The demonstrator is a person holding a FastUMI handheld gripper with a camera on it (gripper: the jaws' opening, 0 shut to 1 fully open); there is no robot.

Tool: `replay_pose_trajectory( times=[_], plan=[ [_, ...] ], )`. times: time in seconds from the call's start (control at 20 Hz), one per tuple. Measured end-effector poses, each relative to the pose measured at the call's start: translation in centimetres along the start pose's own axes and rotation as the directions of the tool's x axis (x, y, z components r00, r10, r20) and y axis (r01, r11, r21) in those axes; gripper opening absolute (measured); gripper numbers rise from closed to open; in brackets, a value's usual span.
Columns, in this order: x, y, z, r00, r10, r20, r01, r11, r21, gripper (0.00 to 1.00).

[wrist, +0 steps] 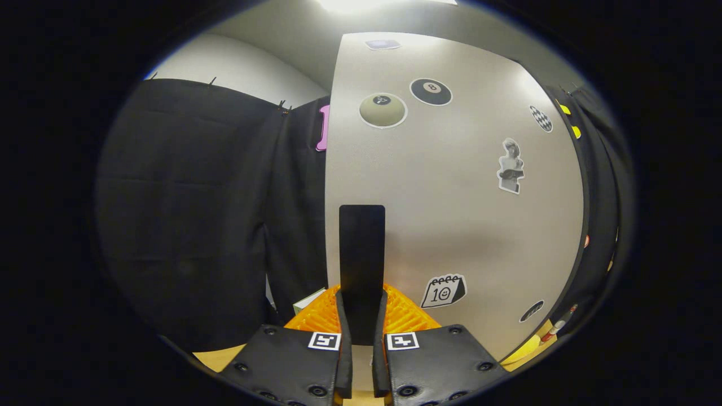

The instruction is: Open the shoe cabinet door, grab the shoes and put them into the shoe cabinet, then close the shoe cabinet door.

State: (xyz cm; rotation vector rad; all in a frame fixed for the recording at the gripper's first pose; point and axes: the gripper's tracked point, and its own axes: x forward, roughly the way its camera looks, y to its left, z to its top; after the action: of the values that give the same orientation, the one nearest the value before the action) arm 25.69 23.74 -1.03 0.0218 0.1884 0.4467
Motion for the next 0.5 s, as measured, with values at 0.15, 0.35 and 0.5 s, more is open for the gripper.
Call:
replay_pose_trajectory(
  times=[0.15,0.35,0.5],
  plan=[
    [-0.7,-0.2,0.2,1.000,0.013,0.010,-0.013,1.000,0.005,0.16],
    [-1.3,-0.5,0.1,1.000,0.029,0.005,-0.029,1.000,0.007,0.16],
    [-1.5,-0.8,-0.1,0.999,0.035,-0.003,-0.035,0.999,0.023,0.16]
  ],
)
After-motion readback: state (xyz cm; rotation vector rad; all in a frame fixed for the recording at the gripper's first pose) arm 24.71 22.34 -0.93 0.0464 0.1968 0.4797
